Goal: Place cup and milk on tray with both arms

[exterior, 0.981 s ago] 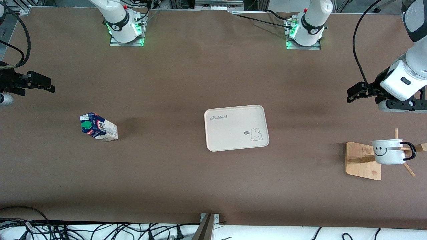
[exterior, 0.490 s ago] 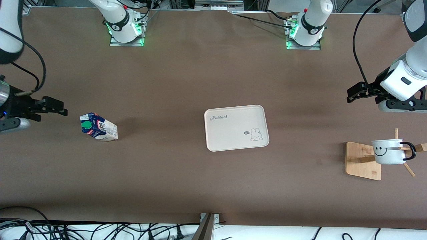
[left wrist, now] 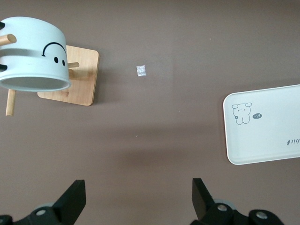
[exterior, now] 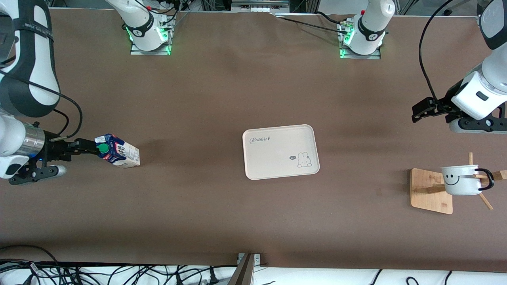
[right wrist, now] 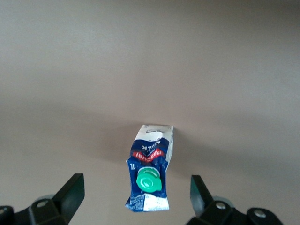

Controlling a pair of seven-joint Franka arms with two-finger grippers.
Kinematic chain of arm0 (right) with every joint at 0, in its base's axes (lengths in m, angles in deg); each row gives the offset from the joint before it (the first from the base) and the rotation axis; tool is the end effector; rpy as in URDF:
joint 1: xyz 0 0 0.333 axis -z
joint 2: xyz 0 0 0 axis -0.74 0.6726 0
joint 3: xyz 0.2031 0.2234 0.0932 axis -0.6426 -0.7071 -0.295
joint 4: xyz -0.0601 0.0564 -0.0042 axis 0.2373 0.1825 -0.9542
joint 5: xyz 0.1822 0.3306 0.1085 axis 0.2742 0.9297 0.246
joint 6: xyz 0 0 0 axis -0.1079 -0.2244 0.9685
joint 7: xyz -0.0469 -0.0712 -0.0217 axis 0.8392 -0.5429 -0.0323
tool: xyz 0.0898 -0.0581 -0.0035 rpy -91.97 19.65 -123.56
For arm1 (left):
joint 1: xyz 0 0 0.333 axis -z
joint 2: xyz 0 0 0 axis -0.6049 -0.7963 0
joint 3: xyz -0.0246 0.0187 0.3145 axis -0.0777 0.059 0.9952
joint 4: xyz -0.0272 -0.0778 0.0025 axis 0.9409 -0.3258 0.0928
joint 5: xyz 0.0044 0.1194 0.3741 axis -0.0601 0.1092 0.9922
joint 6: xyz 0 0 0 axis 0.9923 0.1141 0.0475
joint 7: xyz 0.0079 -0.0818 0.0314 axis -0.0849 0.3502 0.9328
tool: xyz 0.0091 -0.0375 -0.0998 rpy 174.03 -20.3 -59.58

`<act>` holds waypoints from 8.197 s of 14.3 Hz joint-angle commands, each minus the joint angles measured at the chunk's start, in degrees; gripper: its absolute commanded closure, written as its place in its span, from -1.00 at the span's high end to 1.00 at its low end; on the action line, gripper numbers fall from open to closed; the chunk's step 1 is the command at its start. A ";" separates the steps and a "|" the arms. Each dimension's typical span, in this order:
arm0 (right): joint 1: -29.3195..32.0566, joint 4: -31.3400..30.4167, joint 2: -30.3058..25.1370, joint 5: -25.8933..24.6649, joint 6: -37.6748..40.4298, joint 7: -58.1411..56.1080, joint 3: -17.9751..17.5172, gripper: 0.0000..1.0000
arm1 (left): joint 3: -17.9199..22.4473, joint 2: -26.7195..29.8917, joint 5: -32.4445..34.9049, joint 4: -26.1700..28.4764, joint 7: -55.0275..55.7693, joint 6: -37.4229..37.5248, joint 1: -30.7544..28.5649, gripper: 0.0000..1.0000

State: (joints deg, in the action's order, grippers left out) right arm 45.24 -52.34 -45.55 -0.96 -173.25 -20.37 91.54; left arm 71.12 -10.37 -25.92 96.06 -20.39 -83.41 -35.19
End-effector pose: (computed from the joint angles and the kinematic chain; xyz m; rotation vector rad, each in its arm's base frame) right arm 0.6892 -0.0040 0.4455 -3.0310 -0.3160 0.1108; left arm 0.5872 -0.0295 0.5638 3.1371 0.0017 -0.0013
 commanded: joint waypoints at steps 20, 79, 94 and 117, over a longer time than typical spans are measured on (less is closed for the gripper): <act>0.03 -5.34 5.84 0.24 -0.97 -2.57 0.00 1.00 | -0.04 0.20 -0.15 -0.37 0.18 -0.08 -0.09 1.00; -1.20 -6.06 0.05 1.30 4.02 -0.38 0.35 -0.27 | 0.75 0.11 1.52 -2.40 1.23 1.32 -2.38 1.00; -11.11 5.11 -1.98 3.76 12.49 25.64 -17.85 -0.26 | 0.57 0.11 1.08 -3.54 1.23 2.46 -3.34 1.00; -27.48 9.42 14.45 1.03 -15.55 48.15 -17.40 -0.26 | 0.66 -0.33 0.81 -5.03 1.32 2.55 -3.43 1.00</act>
State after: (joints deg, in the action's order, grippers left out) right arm 17.81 -44.85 -32.39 0.79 -187.96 27.72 74.51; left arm 71.87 -10.37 -25.42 92.10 -19.48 -82.02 -38.56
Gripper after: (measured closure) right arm 0.630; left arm 0.000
